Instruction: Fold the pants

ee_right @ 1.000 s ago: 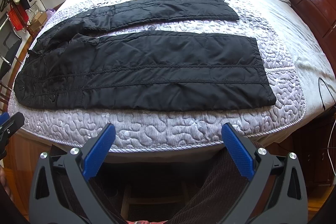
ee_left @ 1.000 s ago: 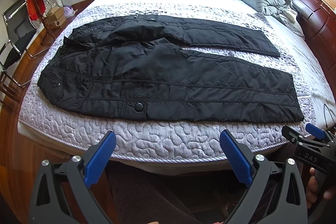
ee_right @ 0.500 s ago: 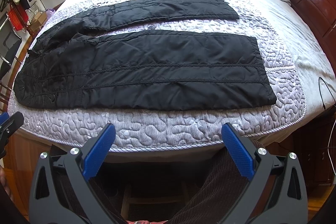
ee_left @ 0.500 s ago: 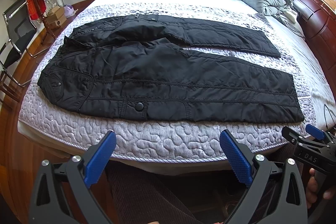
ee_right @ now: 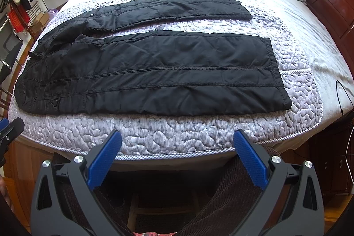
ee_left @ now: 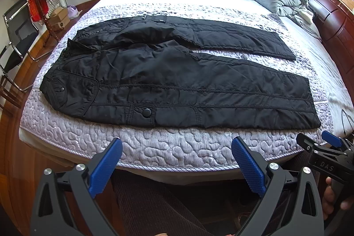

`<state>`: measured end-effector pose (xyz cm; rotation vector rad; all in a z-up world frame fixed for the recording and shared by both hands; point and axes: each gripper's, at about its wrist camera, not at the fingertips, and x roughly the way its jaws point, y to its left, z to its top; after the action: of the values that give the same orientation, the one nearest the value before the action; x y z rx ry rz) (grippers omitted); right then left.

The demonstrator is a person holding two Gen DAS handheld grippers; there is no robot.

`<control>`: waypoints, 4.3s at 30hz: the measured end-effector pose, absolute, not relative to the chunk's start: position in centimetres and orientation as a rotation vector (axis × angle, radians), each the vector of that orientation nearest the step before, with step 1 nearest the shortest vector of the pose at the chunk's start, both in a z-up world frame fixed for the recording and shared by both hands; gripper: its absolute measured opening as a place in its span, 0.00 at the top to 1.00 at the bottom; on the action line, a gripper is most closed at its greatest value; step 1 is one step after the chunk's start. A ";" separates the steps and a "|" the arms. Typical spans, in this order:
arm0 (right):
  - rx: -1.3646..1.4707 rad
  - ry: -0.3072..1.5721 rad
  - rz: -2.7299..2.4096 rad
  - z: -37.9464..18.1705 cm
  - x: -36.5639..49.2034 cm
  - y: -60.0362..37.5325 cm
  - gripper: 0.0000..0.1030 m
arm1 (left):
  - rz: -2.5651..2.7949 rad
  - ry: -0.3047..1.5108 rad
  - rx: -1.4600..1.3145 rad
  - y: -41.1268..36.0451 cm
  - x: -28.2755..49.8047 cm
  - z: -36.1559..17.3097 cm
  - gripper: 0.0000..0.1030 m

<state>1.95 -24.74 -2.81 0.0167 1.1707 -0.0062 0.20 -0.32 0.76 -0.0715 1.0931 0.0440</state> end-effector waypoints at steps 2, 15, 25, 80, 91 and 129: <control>0.017 1.171 -0.006 -2.8 2.0 -24.7 0.02 | 0.044 1.092 -0.071 -0.3 0.2 0.8 0.03; 0.017 1.173 -0.007 -3.1 2.0 -24.8 0.02 | 0.044 1.092 -0.071 -0.3 0.2 0.7 0.03; -0.050 1.013 -0.043 1.1 6.8 -27.6 0.02 | -0.023 1.007 -0.128 3.4 4.3 2.7 0.03; 0.065 1.352 0.217 -13.2 53.3 -42.0 0.02 | 0.351 1.544 -0.348 32.9 42.0 -16.9 0.03; 0.275 1.335 0.137 -14.6 54.9 -49.2 0.02 | 0.377 1.568 -0.432 34.6 44.3 -18.6 0.03; -0.134 0.887 0.281 -3.2 44.3 -41.4 0.90 | 0.176 1.022 -0.292 29.8 35.0 -7.3 0.87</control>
<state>44.27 -41.41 -3.24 -0.1335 0.8865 0.2805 34.99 29.81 -7.30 -0.2925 1.0215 0.1757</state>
